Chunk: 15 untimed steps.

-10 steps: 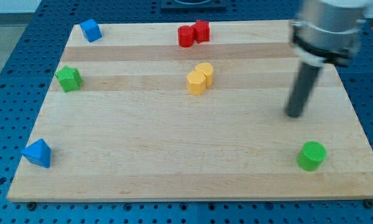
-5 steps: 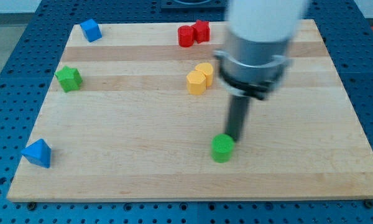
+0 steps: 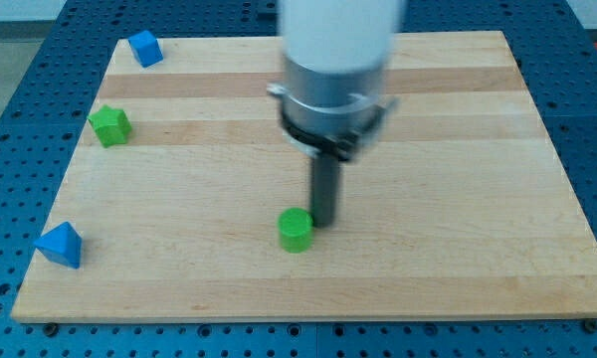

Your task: Move the green circle into the green star

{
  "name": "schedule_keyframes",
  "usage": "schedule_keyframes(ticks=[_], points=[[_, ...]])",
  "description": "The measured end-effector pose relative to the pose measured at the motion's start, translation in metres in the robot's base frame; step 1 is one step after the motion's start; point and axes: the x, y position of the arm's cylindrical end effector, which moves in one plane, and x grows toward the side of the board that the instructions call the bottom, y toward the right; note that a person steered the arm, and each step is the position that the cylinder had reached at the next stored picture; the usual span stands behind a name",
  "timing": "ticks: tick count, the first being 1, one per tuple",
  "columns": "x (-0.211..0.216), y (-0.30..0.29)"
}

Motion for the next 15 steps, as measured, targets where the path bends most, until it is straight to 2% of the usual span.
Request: schedule_keyframes(ticks=[1, 2, 3, 4, 5, 6, 7, 8, 9, 10, 11, 12, 13, 14, 15], points=[[-0.031, -0.065], [-0.031, -0.026], [-0.016, 0.047], [0.03, 0.061], [0.054, 0.038], [0.037, -0.032], [-0.015, -0.123], [-0.039, -0.159], [-0.024, -0.131], [-0.045, -0.117], [-0.069, -0.16], [-0.071, -0.213], [-0.064, -0.225], [-0.046, -0.287], [-0.046, -0.287]])
